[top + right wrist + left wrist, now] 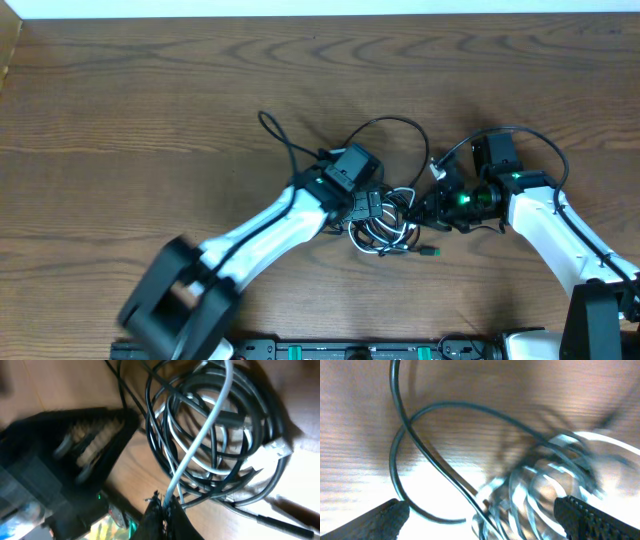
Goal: Untangle cables
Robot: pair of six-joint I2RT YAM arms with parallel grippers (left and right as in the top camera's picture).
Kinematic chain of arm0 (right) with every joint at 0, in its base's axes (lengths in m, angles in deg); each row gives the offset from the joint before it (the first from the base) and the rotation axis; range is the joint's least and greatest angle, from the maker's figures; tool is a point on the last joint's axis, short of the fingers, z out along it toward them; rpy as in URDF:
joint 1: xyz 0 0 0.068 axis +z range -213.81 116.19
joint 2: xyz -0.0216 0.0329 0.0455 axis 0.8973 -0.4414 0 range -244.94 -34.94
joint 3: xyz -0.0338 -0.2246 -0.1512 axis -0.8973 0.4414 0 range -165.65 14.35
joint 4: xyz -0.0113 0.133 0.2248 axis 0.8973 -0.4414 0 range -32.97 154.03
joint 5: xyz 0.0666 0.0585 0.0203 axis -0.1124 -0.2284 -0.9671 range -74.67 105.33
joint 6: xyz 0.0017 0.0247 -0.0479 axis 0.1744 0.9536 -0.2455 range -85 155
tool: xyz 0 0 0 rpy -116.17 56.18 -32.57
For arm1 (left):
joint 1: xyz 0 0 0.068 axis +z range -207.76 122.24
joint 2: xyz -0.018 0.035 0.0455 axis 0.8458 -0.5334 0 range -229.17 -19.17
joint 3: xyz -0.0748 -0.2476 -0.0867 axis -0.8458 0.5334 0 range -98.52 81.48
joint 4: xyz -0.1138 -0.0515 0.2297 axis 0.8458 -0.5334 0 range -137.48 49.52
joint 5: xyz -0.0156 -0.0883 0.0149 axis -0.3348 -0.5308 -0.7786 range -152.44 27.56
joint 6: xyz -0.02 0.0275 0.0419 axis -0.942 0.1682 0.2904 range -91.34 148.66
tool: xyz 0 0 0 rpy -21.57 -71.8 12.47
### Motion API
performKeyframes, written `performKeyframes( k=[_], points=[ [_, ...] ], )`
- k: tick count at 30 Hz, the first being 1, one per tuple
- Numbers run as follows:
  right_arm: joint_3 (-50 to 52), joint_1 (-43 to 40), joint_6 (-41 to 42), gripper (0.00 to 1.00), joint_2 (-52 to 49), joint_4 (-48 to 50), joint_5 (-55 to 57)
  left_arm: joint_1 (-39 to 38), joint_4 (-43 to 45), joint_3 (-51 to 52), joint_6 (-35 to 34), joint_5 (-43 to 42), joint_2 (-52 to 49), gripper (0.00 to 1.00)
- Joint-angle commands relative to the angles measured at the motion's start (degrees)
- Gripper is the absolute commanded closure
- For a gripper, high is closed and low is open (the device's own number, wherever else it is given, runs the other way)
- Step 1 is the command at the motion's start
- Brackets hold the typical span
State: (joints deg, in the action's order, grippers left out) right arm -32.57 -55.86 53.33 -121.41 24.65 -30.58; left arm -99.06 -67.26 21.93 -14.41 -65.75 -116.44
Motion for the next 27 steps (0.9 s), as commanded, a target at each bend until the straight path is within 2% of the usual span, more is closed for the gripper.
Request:
performKeyframes(
  k=[1,5,9,16,21,24,27],
  points=[
    [-0.94,-0.24,5.86,0.99,0.72,2.34,2.49,0.09,-1.84,0.07,8.15,-1.18,8.79,0.01],
    [-0.98,-0.24,8.72,0.99,0.72,4.26,2.47,-0.61,-4.17,0.09,10.05,-1.16,14.27,0.01],
    [-0.98,-0.26,9.81,0.99,0.72,4.96,2.51,-4.07,-4.46,0.09,9.81,0.0,15.3,0.01],
    [-1.01,-1.88,12.94,0.99,0.72,5.4,3.8,-15.87,-4.48,0.11,5.11,19.41,15.08,0.01],
    [-1.01,-4.15,12.96,0.99,0.72,5.46,3.74,-23.19,-4.35,0.13,1.75,28.89,14.51,0.02],
    [-1.01,-4.63,12.96,0.99,0.72,5.33,2.49,-24.44,-2.84,0.13,1.81,29.14,12.92,0.12],
    [-1.01,-4.63,12.98,0.99,0.72,5.33,0.98,-24.68,-0.07,0.13,1.81,29.11,10.49,0.13]
  ],
)
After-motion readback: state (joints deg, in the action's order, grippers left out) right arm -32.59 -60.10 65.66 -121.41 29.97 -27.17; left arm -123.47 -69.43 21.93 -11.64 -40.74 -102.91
